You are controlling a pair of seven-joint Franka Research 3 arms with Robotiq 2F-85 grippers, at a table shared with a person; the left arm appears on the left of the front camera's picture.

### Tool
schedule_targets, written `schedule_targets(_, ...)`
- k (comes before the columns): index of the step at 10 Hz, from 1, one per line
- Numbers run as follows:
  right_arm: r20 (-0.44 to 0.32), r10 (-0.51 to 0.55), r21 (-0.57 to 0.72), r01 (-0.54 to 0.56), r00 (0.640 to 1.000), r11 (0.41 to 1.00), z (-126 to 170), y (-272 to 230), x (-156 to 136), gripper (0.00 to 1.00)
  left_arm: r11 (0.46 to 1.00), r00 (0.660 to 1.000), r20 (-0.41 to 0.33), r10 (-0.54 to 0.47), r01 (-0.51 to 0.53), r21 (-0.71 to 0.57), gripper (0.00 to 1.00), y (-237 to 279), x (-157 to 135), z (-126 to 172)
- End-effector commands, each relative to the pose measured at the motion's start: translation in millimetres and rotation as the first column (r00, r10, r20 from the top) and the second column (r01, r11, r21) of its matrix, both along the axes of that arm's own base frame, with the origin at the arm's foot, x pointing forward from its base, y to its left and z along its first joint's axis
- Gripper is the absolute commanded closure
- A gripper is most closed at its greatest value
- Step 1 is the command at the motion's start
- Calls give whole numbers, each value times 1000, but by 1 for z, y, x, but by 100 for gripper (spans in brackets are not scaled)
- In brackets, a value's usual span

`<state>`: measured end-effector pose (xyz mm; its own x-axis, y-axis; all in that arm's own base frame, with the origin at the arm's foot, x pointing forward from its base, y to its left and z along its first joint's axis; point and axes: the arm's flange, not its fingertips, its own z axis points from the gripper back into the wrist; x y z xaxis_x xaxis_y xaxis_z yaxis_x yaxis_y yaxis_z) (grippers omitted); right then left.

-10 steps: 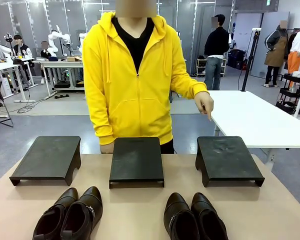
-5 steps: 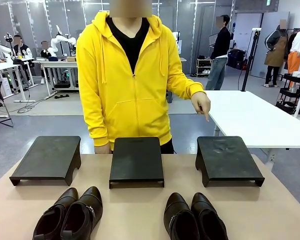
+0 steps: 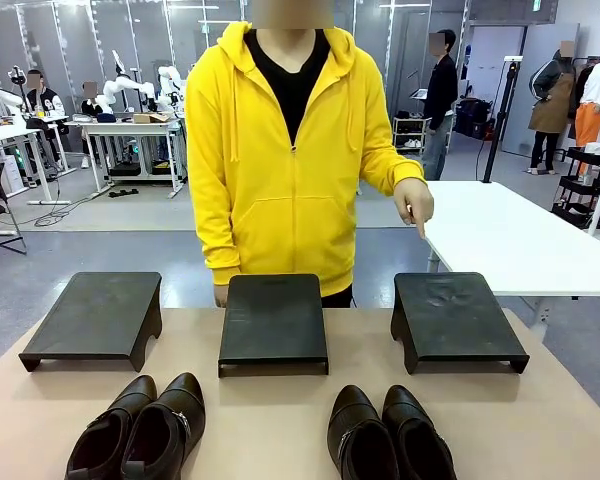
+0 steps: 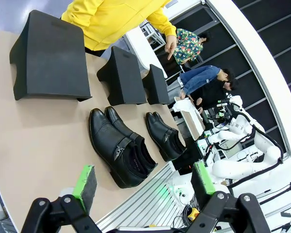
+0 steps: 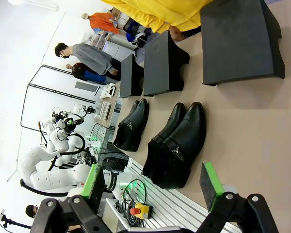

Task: Place the shoes on the stand as instructed by the person.
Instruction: Pick up one pair of Shoes and place it on the Shoes Stand indicated by the person.

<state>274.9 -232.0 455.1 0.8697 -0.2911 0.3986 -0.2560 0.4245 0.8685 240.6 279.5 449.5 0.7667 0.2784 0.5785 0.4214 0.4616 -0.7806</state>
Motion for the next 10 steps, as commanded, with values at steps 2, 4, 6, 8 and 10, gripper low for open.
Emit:
schedule_targets(2,-6,28,-43,-28,1000,999,11,13,3,0,1000,1000,1,1,-1,-1,0,1,0,0)
schedule_targets(4,-47,73,-75,-76,996,994,29,44,5,0,1000,1000,1,1,-1,-1,0,1,0,0)
schedule_targets(6,-96,148,-164,-162,984,973,52,86,8,0,1000,1000,1,1,-1,-1,0,1,0,0)
schedule_targets(8,-144,189,-250,-221,971,943,73,131,12,0,1000,1000,1,1,-1,-1,0,1,0,0)
schedule_targets(10,-192,221,-296,-271,956,916,75,167,17,0,1000,1000,1,1,-1,-1,0,1,0,0)
